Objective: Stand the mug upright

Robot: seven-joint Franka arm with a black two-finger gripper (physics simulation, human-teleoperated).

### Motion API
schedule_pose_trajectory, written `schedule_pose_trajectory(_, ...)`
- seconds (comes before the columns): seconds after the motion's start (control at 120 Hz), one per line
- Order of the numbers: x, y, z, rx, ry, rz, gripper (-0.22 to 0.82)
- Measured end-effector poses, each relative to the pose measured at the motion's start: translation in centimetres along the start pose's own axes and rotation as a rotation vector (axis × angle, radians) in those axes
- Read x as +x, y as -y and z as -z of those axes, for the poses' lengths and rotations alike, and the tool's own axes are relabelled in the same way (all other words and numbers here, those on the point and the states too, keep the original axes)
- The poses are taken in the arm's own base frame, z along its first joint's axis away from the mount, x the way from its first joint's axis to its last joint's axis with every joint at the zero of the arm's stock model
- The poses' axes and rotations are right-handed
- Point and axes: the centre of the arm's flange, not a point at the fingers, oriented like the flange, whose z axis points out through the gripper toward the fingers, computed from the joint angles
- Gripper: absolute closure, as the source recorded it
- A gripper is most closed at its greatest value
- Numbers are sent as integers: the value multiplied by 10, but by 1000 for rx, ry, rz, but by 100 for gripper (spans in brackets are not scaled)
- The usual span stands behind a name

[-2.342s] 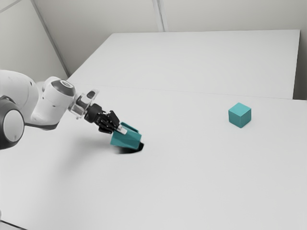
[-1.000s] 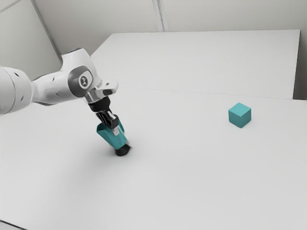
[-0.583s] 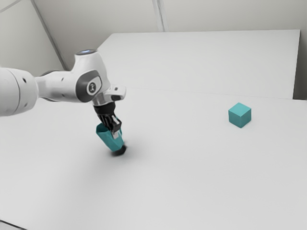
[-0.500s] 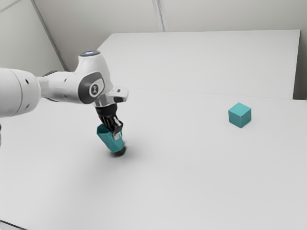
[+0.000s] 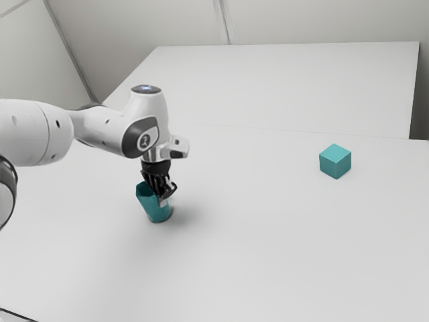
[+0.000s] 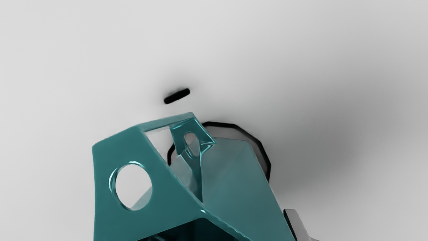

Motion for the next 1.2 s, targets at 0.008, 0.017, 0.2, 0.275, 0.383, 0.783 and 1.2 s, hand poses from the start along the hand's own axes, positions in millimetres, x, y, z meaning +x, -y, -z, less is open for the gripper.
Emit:
schedule_pose_trajectory(0.008,0,0,0,1,0,1,79)
schedule_pose_trajectory(0.017,0,0,-1,2,1,2,79)
schedule_pose_trajectory(0.2,2,-1,-1,15,-1,17,52)
schedule_pose_trajectory(0.275,2,-1,3,16,-7,23,36)
schedule_pose_trajectory(0.383,1,1,13,19,-26,33,22)
schedule_pose_trajectory(0.783,-10,36,113,45,-181,114,3)
schedule_pose_trajectory(1.2,-44,64,253,86,-281,198,0)
